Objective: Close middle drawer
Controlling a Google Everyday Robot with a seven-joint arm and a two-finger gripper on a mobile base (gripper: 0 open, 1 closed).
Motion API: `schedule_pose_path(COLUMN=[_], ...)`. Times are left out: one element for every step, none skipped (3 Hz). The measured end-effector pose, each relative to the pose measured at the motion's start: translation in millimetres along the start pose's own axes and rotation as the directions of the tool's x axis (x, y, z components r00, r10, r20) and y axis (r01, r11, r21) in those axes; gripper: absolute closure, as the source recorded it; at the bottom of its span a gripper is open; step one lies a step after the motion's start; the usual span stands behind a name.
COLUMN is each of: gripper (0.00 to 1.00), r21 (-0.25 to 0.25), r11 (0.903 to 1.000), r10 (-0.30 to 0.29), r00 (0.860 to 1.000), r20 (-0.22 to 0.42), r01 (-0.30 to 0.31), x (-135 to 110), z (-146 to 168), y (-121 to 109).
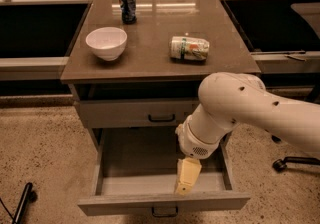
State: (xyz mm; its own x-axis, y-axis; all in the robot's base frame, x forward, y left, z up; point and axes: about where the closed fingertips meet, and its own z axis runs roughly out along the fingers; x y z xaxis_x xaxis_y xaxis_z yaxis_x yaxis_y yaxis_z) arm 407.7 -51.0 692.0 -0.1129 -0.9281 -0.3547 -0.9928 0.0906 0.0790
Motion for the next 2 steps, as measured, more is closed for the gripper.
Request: schedule_pose_path(gripper=[0.0, 0.0], r21=[0.076, 0.184], r11=[0.9971, 0.9814], r10=[0.0, -0.023], r00=[0.998, 0.986], r20=[-0.063, -0.165], r01=[0.005, 0.054], x=[24.7, 85.4], z=[14.6, 45.1], y=[-9.2, -12.1])
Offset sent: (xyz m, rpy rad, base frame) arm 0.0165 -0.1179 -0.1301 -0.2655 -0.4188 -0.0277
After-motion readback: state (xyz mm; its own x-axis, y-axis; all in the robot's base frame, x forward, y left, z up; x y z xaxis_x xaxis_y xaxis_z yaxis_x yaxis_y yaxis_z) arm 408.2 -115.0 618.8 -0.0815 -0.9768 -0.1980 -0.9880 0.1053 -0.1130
